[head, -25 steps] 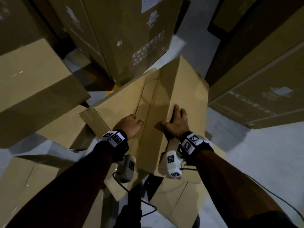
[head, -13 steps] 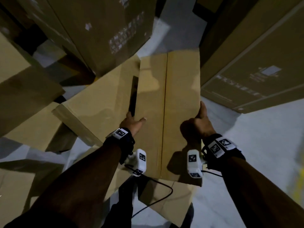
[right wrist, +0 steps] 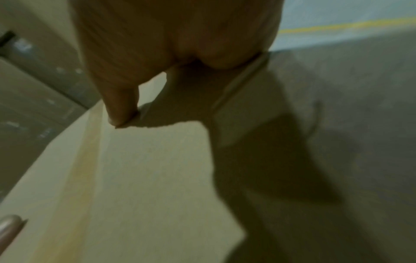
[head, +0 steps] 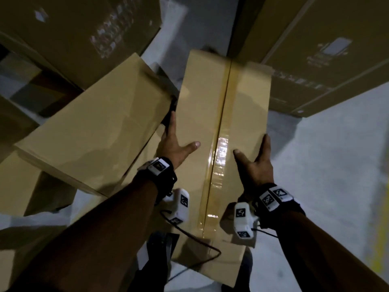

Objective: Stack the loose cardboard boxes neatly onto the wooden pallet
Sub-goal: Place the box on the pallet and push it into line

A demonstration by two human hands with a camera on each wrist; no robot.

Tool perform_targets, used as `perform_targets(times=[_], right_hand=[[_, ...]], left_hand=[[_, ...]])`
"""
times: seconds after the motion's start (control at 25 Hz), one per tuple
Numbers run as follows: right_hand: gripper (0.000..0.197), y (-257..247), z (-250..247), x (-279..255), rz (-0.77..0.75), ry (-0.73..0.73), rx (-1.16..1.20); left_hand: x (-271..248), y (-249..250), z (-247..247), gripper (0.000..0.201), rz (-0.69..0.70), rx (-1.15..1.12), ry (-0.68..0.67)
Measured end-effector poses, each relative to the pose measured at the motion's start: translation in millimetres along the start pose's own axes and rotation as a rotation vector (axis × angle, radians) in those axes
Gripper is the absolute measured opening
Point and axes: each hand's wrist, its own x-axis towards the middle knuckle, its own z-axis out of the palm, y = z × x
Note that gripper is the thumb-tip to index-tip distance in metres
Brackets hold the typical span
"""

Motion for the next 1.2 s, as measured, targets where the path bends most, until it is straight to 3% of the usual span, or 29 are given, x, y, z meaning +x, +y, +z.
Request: perform_targets(times=[0.32,0.56,0.68,0.96,1.2], right_hand=[[0.104,12,-11,-17,0.010,-0.038,-0.120],[0.107,42,-35,-69,0.055,-0.131,-0.230],[0.110,46,-39,-70,0.040,-0.123,-0.208],[0.112,43,-28,-55,0.013,-0.058,-0.140],[0.109,26,-42,-108,0.013,-0.006,-0.086]], left_hand=[[-31,4,-3,0.106,0.004,0.059,-0.045],[-91,-16,11,0.111,-0.107,0.049,-0.075],[-100,-18,15,0.110,-0.119,0.052,-0.051],[-79,-17,14,0.108,0.010,0.080,-0.047],[-120,-4,-11,0.108,0.073,0.083,-0.028]])
